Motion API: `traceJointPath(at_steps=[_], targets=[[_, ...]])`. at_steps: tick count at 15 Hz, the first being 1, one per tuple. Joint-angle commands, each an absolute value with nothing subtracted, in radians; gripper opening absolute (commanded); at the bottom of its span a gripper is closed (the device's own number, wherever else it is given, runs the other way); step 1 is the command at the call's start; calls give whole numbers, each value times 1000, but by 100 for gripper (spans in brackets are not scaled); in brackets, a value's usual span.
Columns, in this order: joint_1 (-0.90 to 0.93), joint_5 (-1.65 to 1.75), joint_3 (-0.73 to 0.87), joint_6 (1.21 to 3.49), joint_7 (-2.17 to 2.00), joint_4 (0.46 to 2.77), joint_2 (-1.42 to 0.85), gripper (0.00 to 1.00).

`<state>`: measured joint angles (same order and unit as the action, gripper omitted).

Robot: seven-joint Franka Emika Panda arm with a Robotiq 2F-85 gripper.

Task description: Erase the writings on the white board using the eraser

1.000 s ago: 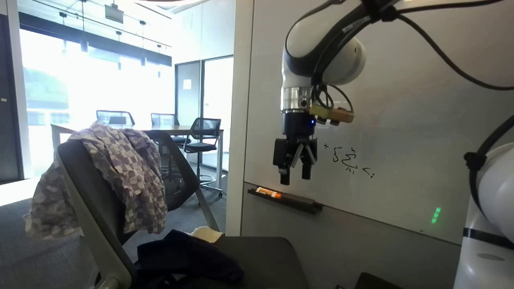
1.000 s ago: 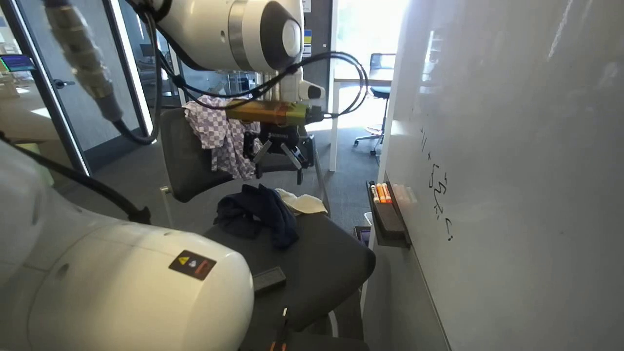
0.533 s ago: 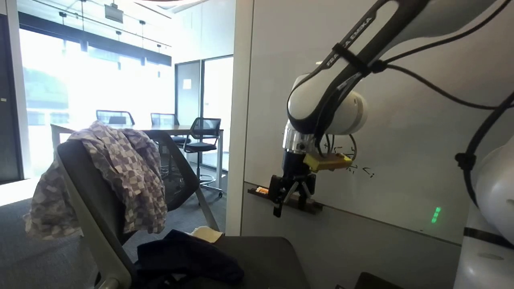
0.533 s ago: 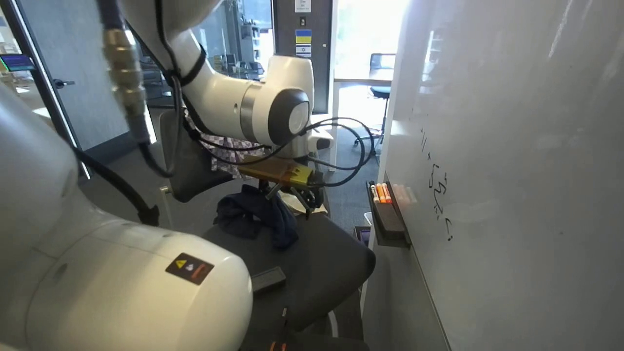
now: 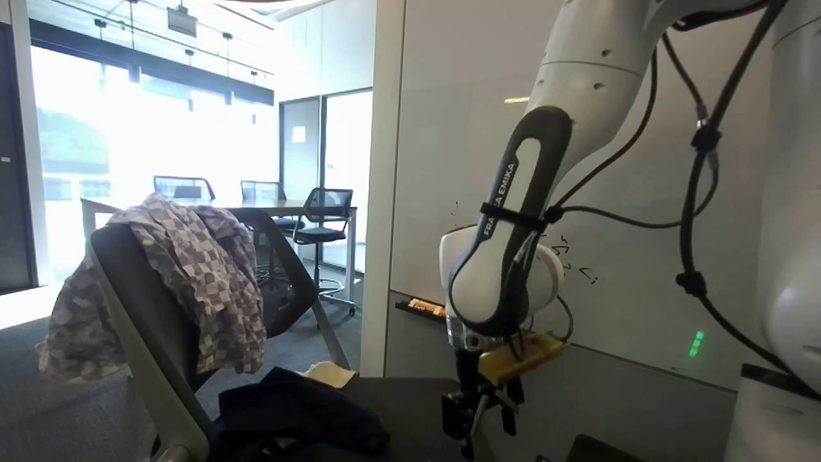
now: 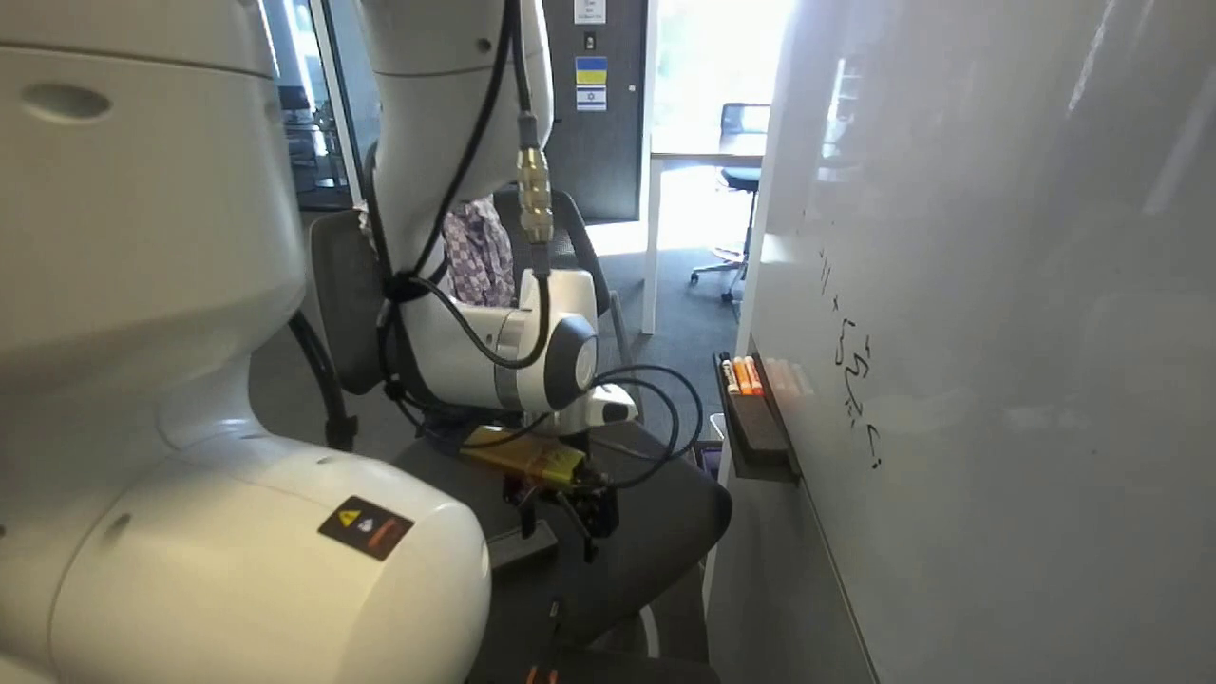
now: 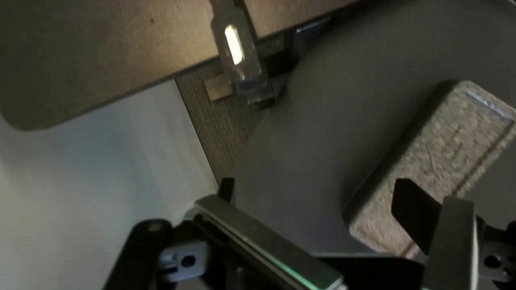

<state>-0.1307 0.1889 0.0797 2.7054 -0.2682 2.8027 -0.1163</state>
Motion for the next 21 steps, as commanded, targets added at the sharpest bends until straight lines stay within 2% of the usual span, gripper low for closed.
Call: traceJointPath(at_steps=[1, 5, 11, 13, 21], targets=[[-76, 133, 78, 2800, -278, 2800, -273, 100], [6, 59, 57, 2932, -286, 2787, -339, 100], [450, 298, 415, 2995, -496, 2756, -306, 100], [515, 309, 455, 2949, -516, 2746, -292, 100], [288, 457, 253, 2589, -187, 2762, -160, 100]])
